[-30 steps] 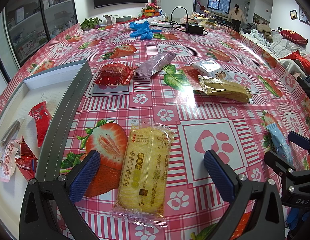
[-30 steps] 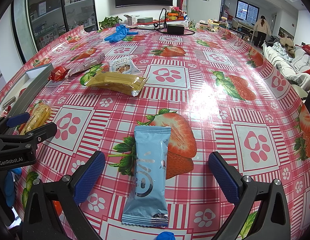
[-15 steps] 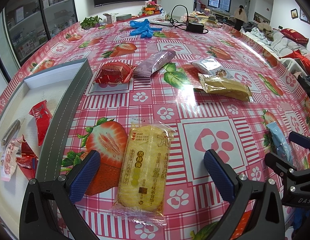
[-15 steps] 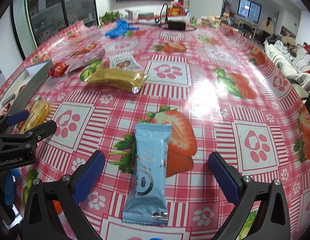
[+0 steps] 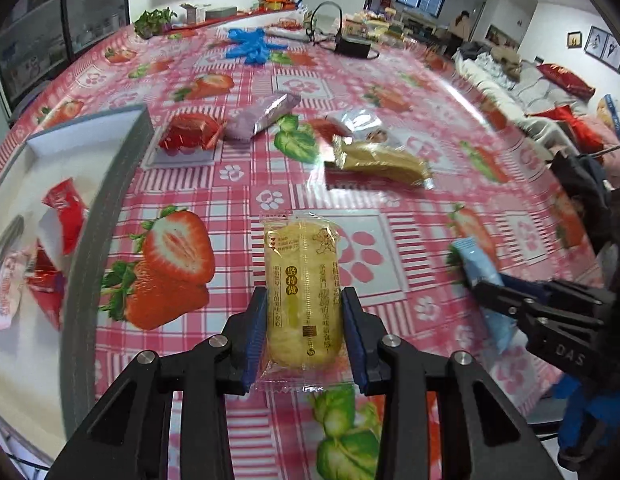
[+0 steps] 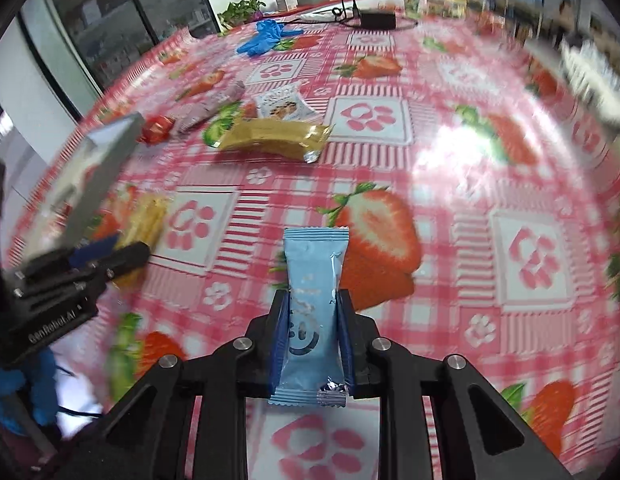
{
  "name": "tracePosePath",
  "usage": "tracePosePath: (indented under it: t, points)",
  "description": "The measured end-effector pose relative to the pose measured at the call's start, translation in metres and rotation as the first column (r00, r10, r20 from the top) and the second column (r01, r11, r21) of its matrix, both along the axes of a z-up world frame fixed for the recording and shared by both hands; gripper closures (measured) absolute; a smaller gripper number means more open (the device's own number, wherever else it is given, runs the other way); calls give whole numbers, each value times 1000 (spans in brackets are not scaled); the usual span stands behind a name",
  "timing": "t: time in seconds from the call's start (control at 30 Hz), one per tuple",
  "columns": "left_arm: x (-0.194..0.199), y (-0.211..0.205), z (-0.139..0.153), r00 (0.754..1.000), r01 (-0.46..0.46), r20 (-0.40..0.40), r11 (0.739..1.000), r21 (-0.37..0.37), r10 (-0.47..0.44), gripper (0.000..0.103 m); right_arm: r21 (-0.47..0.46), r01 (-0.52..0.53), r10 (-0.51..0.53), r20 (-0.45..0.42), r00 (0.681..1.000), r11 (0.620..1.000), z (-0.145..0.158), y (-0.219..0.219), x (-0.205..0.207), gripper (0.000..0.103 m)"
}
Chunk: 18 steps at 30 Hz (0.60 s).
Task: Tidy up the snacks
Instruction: 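Lift the yellow cake packet left while the right gripper lifts the light blue bar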
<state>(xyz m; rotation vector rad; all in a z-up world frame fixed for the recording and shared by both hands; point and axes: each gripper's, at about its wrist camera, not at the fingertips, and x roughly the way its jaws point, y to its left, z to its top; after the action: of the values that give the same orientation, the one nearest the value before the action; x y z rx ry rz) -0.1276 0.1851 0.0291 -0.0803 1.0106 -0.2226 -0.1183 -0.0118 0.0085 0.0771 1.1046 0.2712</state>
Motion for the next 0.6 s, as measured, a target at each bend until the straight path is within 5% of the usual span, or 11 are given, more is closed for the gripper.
tracePosePath:
  t: [0.23,0.6]
  points:
    - [-8,10,32,999,4,45,1000,-13,-3,64,46,-29,29,8,1000,999,14,13,-4,79]
    - [-21,24,44,997,-16,71,1000,-7,16,64,-129,-58,56,-22,998,990,-3,36,10,69]
